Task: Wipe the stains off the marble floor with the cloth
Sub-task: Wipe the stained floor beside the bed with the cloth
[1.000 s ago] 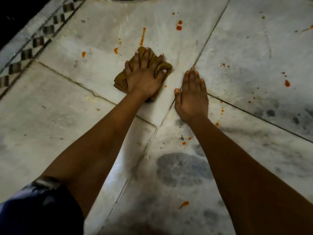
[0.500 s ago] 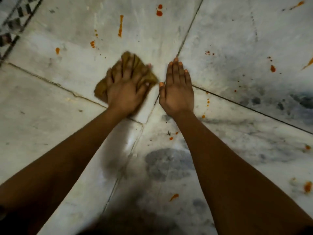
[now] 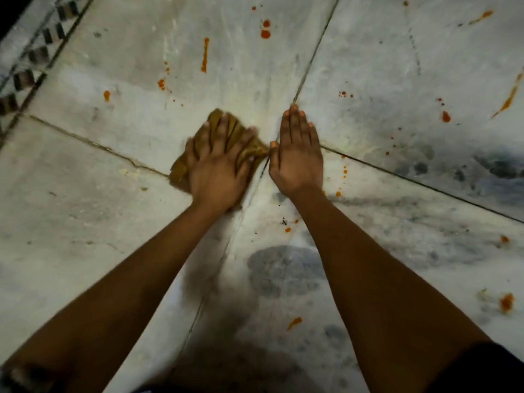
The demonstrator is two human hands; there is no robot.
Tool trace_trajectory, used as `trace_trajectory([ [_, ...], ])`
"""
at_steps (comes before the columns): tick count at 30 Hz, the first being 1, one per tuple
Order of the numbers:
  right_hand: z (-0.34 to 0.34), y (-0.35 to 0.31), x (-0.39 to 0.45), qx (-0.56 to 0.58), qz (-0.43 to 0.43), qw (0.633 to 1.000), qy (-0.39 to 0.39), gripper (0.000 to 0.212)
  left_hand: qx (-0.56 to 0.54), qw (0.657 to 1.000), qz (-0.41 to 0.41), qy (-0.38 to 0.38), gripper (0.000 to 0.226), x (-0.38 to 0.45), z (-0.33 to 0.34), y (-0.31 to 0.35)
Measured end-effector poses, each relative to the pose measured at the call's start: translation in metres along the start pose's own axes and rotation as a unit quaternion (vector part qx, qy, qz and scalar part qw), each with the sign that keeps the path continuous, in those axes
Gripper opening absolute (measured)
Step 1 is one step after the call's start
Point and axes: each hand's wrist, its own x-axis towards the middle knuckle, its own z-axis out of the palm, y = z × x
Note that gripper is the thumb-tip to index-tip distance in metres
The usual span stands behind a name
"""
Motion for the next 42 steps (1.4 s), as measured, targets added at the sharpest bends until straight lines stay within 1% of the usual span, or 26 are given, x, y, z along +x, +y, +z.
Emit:
trace_trajectory([
  [2,0.003,0.000,0.000,-0.001,-0.002,1.000,0.002,0.062,0.009,0.999,-0.035,-0.017,0.053,-0.009,0.002,-0.004],
  [5,0.001,-0.001,-0.001,0.002,0.005,1.000,0.015,0.064,-0.006,0.995,-0.098,-0.037,0.052,0.037,-0.002,0.008],
  [7,0.001,-0.001,-0.001,-0.007,-0.002,1.000,0.008,0.062,-0.031,0.993,-0.108,-0.039,0.052,0.067,-0.005,0.014],
  [9,0.000,0.000,0.000,-0.008,-0.008,1.000,-0.011,0.064,-0.018,0.995,-0.087,-0.043,0.053,0.065,-0.002,0.011],
  [10,-0.003,-0.002,0.001,-0.001,-0.015,1.000,-0.018,0.066,-0.001,0.997,-0.068,-0.035,0.054,0.045,-0.003,0.005],
  [12,-0.007,0.001,0.002,0.022,-0.018,0.999,-0.039,0.069,0.003,1.000,-0.016,0.006,0.056,-0.008,0.000,-0.003],
  [13,-0.008,0.002,0.004,0.033,-0.020,0.998,-0.048,0.071,-0.002,1.000,-0.007,0.013,0.057,-0.033,0.000,-0.011],
  [15,-0.010,0.002,0.005,0.041,-0.013,0.997,-0.057,0.073,-0.001,1.000,-0.025,-0.016,0.059,-0.044,-0.004,-0.033],
  [18,-0.006,-0.010,0.003,0.032,-0.019,0.998,-0.042,0.071,0.002,0.994,-0.102,-0.040,0.061,0.015,-0.011,-0.053],
  [20,-0.003,-0.025,0.002,0.038,-0.034,0.999,-0.019,0.069,-0.028,0.989,-0.128,-0.067,0.058,0.057,-0.017,-0.056],
  [21,-0.002,-0.032,0.001,0.048,-0.041,0.998,-0.011,0.068,-0.031,0.988,-0.130,-0.070,0.057,0.065,-0.018,-0.056],
  [23,-0.001,-0.043,0.002,0.055,-0.054,0.997,-0.013,0.067,0.002,0.994,-0.091,-0.057,0.060,0.047,-0.019,-0.053],
  [25,0.001,-0.044,0.006,0.048,-0.073,0.996,-0.017,0.070,0.014,0.999,-0.031,-0.027,0.067,0.001,-0.015,-0.050],
  [27,0.004,-0.040,0.011,0.043,-0.080,0.995,-0.031,0.074,-0.001,0.999,0.004,-0.045,0.067,-0.034,-0.014,-0.059],
  [29,0.007,-0.037,0.016,0.034,-0.066,0.996,-0.042,0.072,0.011,0.998,-0.003,-0.059,0.067,-0.022,-0.015,-0.074],
  [31,0.011,-0.038,0.020,0.022,-0.048,0.998,-0.033,0.071,0.023,0.998,-0.041,-0.046,0.065,0.018,-0.014,-0.081],
  [34,0.015,-0.040,0.020,-0.003,-0.044,0.999,-0.017,0.072,-0.013,0.993,-0.099,-0.068,0.057,0.063,-0.015,-0.078],
  [35,0.015,-0.040,0.020,-0.005,-0.047,0.999,-0.016,0.072,-0.017,0.993,-0.100,-0.061,0.057,0.061,-0.016,-0.077],
  [38,0.015,-0.039,0.021,-0.014,-0.046,0.999,-0.013,0.078,0.008,0.999,-0.044,-0.020,0.060,0.009,-0.014,-0.078],
  [39,0.015,-0.040,0.020,-0.014,-0.047,0.999,-0.010,0.078,0.006,0.999,-0.030,-0.021,0.062,-0.011,-0.015,-0.081],
  [40,0.016,-0.041,0.020,-0.013,-0.047,0.999,-0.009,0.078,0.004,0.999,-0.029,-0.028,0.062,-0.020,-0.015,-0.087],
  [42,0.016,-0.041,0.020,-0.012,-0.044,0.999,-0.008,0.077,0.007,0.998,-0.053,-0.043,0.063,-0.005,-0.017,-0.097],
])
